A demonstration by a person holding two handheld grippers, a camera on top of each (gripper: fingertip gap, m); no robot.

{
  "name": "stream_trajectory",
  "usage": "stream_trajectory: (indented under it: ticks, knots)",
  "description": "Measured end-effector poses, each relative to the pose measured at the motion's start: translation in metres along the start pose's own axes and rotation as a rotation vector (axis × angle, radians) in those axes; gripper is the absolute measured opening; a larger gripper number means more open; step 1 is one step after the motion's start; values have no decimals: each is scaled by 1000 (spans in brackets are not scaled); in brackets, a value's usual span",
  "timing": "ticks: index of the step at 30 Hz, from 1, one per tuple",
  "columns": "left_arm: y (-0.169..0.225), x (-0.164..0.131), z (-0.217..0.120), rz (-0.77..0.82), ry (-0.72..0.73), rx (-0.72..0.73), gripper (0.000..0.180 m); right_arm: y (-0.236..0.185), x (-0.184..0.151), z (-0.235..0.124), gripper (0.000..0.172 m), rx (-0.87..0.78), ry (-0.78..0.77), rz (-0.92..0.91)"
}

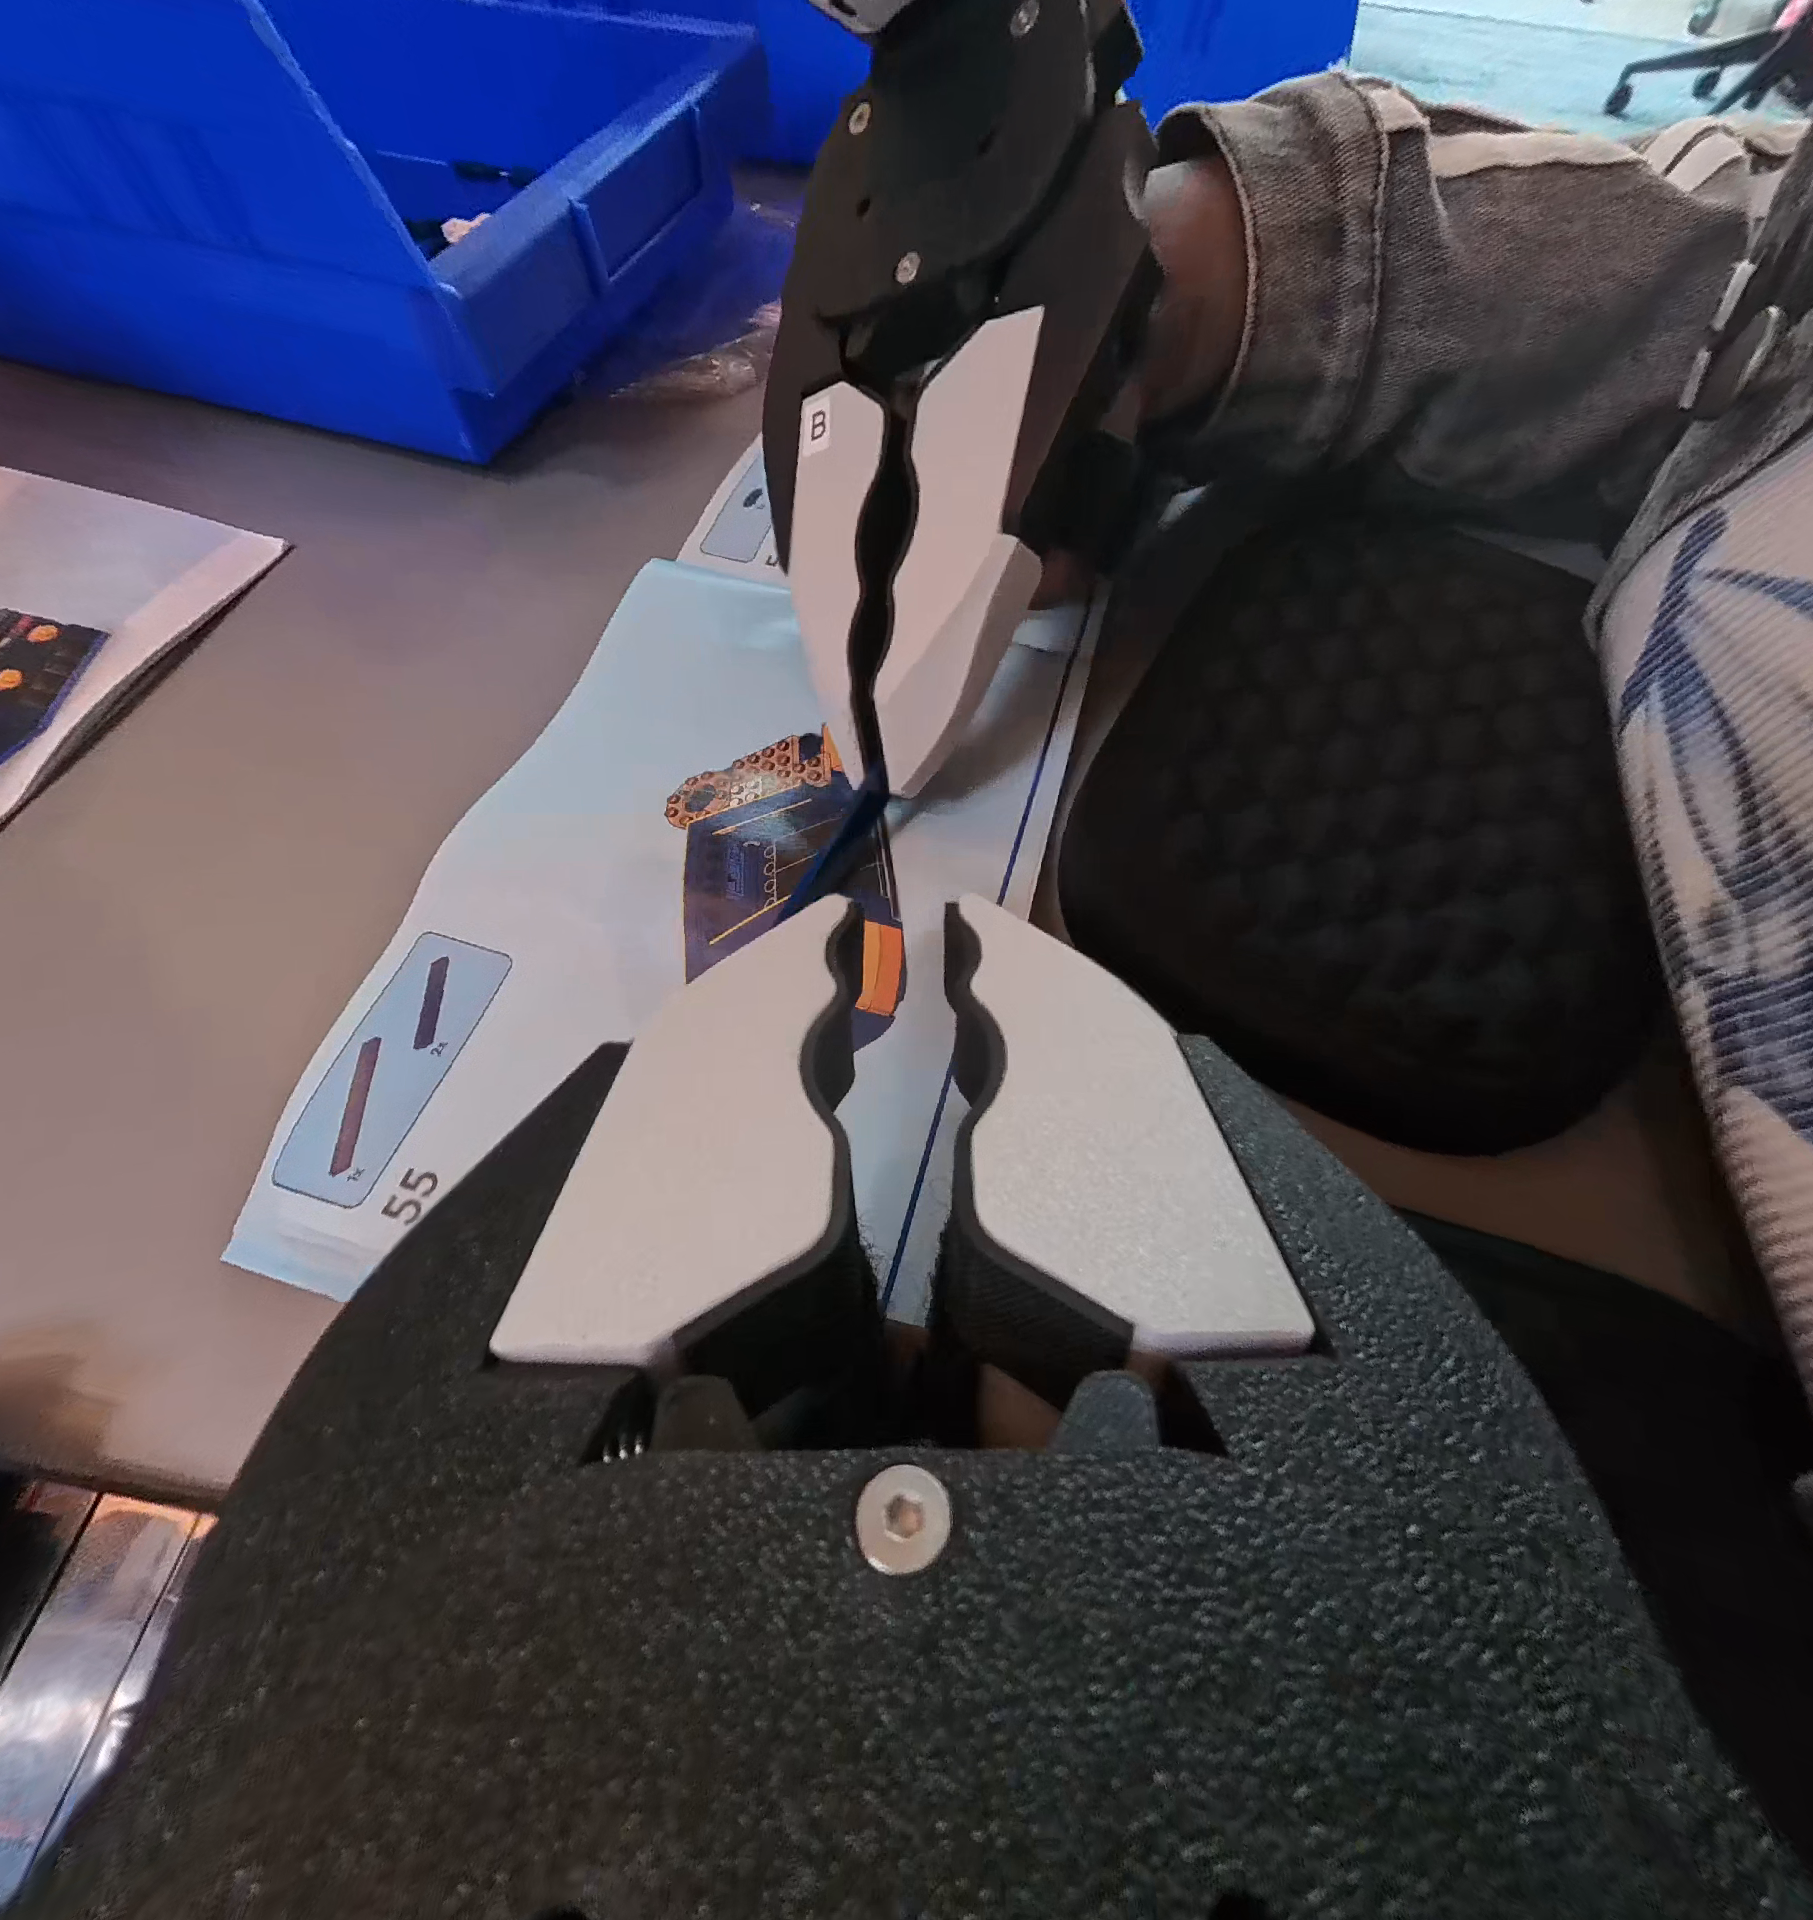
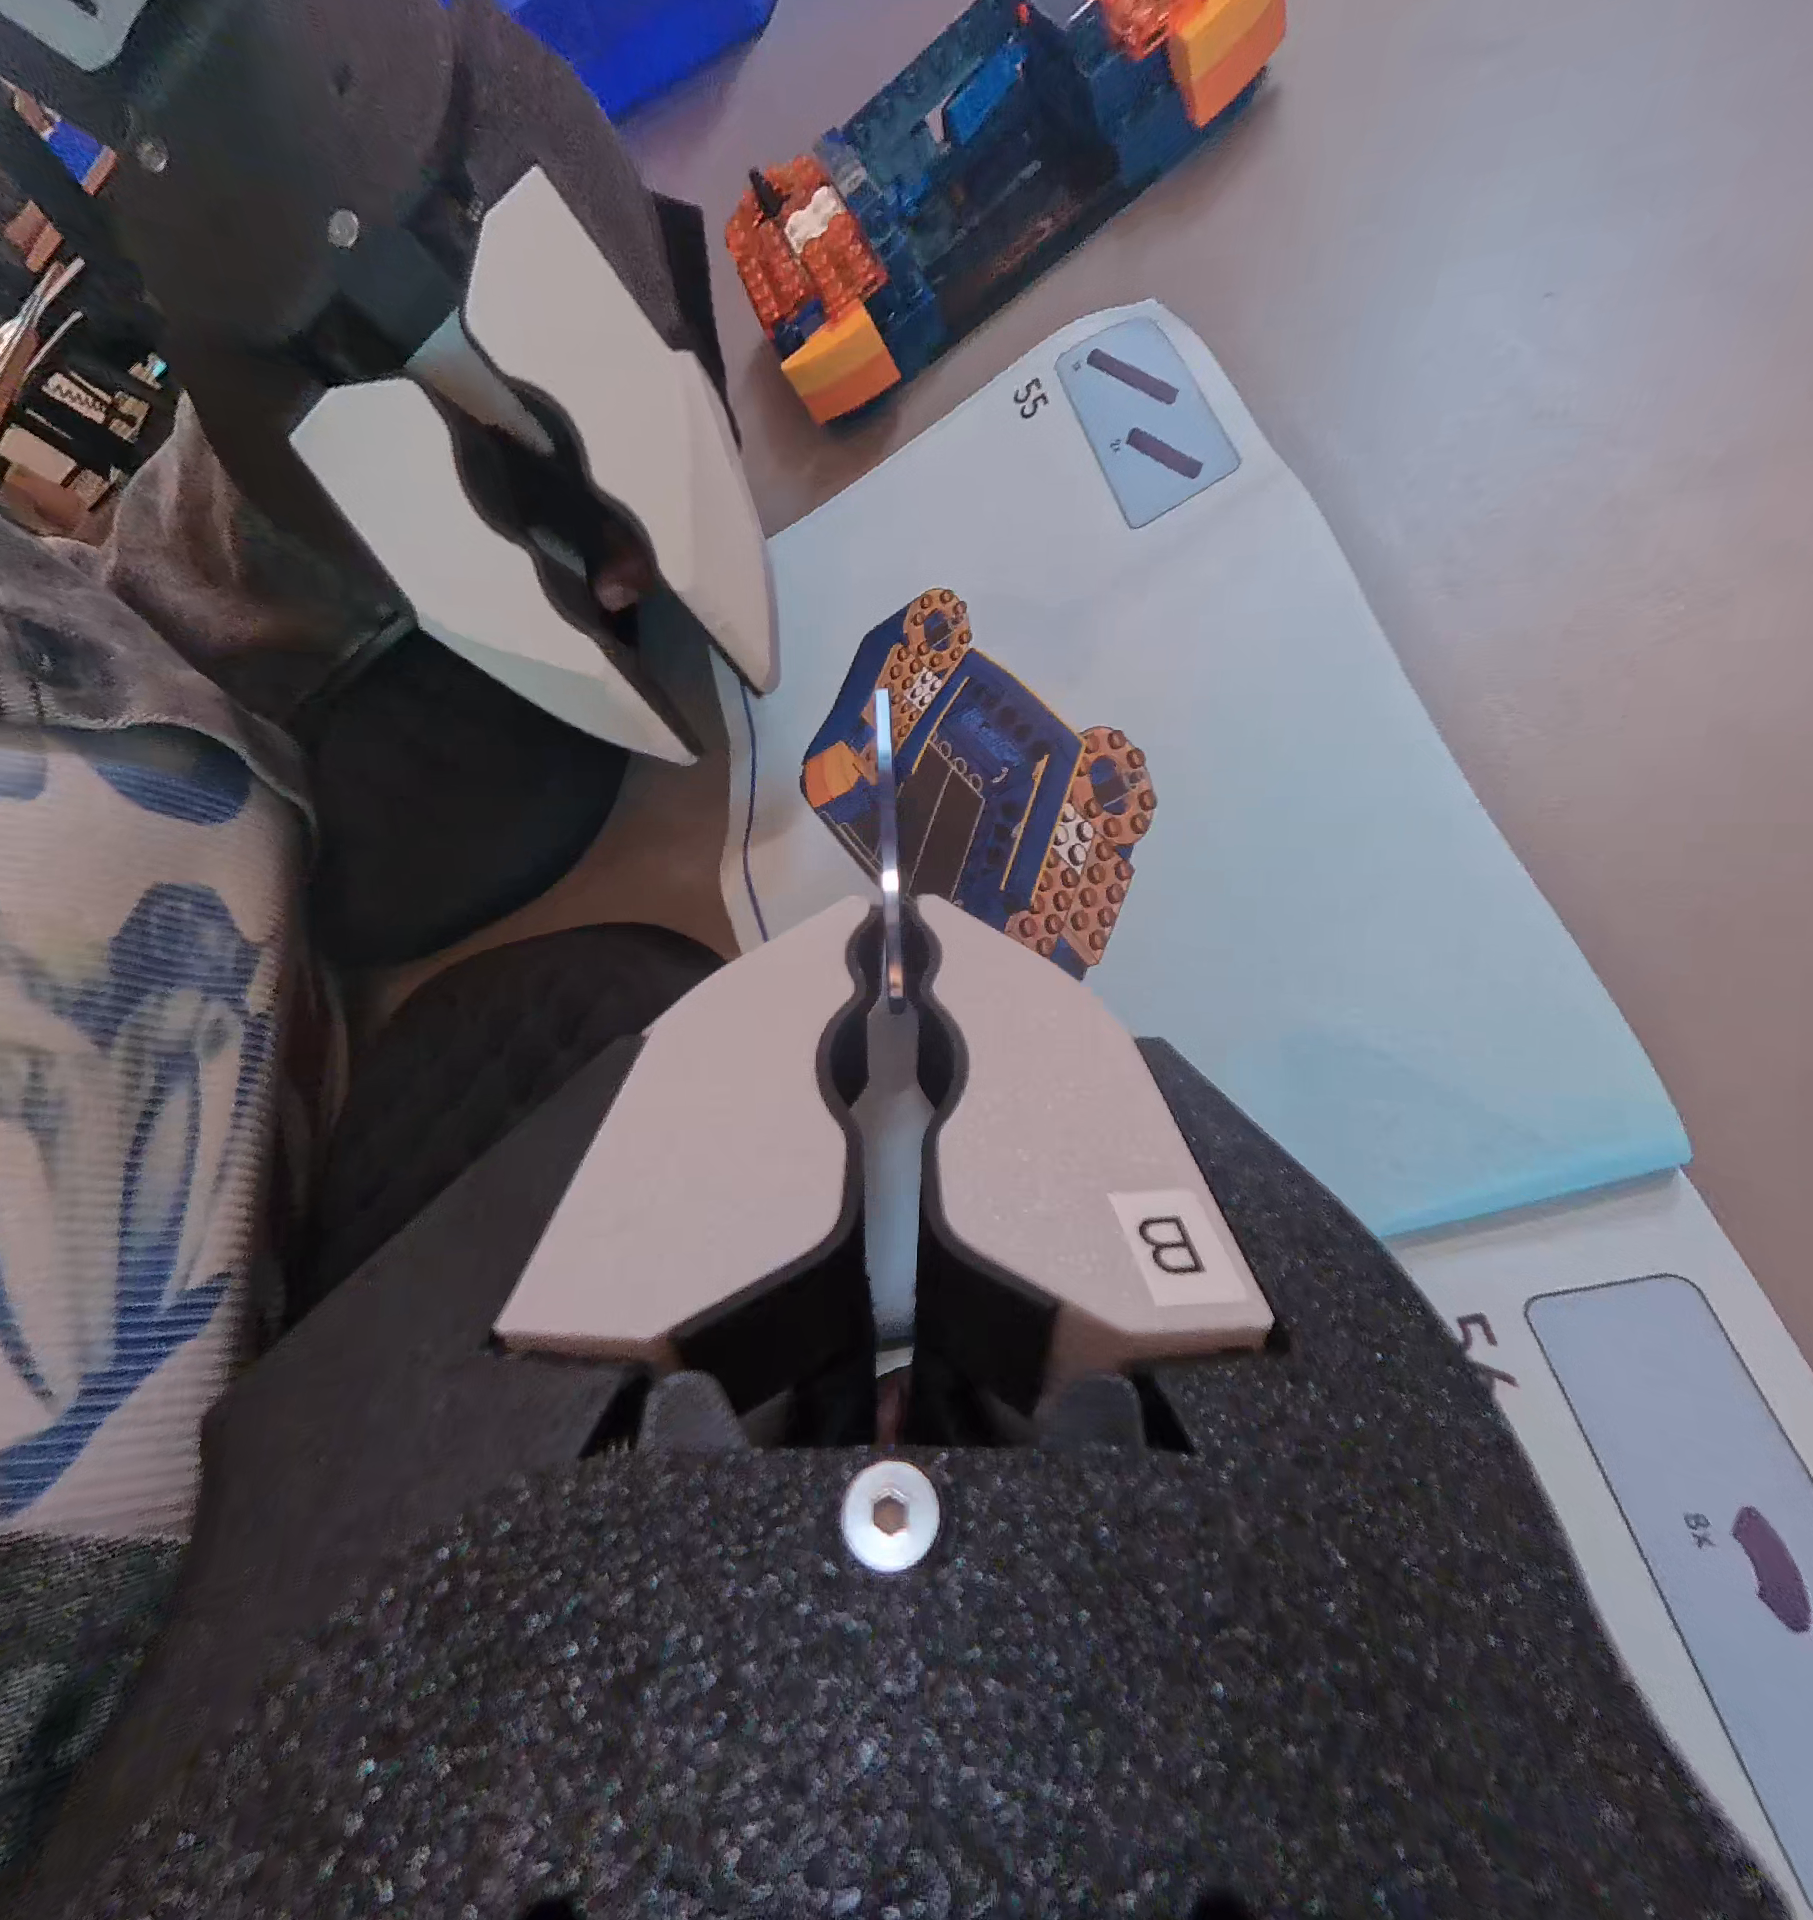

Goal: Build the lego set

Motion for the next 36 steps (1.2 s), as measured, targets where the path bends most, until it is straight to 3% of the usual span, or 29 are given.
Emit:
stream_trajectory:
  ticks: [5, 14, 18, 22, 24, 27, 32, 36]
  knots:
    - [5, 5, 3, 42, 31, -29, 14, 0, -1, -1, 4, -6, 2, -5]
    - [0, 20, -11, 24, 112, 11, 17, -9, 18, -16, 28, 18, 123, -56]
    - [-15, 26, -49, -29, 160, 164, 19, -12, 37, -30, 31, -1, 252, -111]
    - [-59, -5, -106, -144, 74, 491, 17, -16, 50, -28, 32, -28, 251, -169]
    - [-81, -24, -130, -210, 32, 613, 14, -26, 58, -19, 27, -22, 180, -231]
    - [-106, -43, -144, -314, 29, 645, 12, -38, 84, 1, 17, -32, 74, -389]
    - [-129, -67, -139, -477, 1, 597, 15, -24, 141, 60, 12, -179, 33, -730]
    - [-129, -76, -128, -493, -78, 587, 19, 0, 163, 111, 11, -307, 16, -950]
Point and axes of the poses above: each gripper's, where its closed fingertips meet, z out along the fingers, x out of its top, y = z × x across the jaws, the point moved 1 cm from there along -z, back along the fingers, and after that the axes turned 3 degrees about z, right-handed, at the moved point
